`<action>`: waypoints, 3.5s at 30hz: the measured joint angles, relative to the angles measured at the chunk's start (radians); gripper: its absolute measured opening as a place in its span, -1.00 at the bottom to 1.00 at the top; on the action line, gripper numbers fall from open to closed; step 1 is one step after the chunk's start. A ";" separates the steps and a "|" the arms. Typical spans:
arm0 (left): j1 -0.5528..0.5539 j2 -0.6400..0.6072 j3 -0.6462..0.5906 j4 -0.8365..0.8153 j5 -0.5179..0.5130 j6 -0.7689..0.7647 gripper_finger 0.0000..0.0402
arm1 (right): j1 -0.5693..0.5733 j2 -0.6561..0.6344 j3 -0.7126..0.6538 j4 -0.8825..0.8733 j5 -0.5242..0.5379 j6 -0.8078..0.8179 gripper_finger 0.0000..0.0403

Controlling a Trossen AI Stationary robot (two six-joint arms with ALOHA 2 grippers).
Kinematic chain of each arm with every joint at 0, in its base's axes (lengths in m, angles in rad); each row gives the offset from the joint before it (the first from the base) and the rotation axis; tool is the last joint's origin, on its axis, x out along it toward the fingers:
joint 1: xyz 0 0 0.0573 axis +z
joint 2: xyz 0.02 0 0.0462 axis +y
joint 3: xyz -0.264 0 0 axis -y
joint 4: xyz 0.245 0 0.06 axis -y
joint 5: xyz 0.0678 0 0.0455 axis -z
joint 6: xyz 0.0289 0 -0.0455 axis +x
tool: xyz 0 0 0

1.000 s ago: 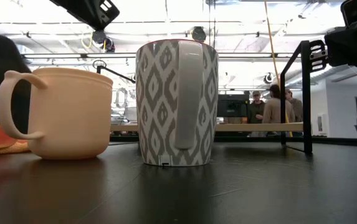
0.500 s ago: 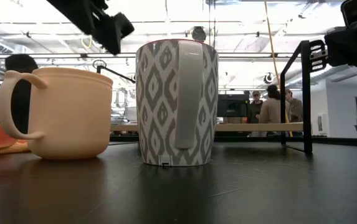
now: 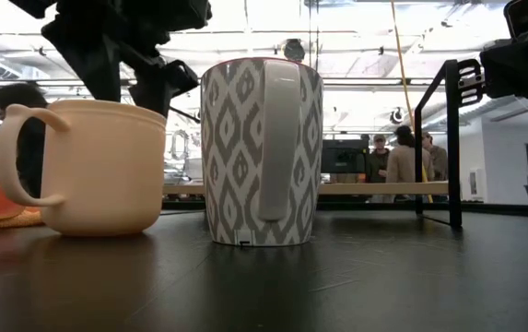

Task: Stack small to large cups/mugs on shelf
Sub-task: Put the light orange mug on the shelf

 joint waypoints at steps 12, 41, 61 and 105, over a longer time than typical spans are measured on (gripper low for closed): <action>0.034 0.021 0.000 -0.004 -0.003 0.025 0.17 | 0.000 0.001 0.000 -0.003 0.000 0.000 -1.00; 0.054 0.024 0.000 -0.053 0.030 0.086 -0.53 | 0.000 0.001 0.000 -0.002 0.000 -0.004 -1.00; 0.054 0.024 0.000 -0.046 0.011 0.128 -0.98 | 0.000 0.001 0.000 -0.002 0.000 -0.004 -1.00; 0.025 0.008 0.217 -0.190 -0.099 0.254 -0.99 | 0.000 0.002 0.000 -0.007 0.000 0.004 -1.00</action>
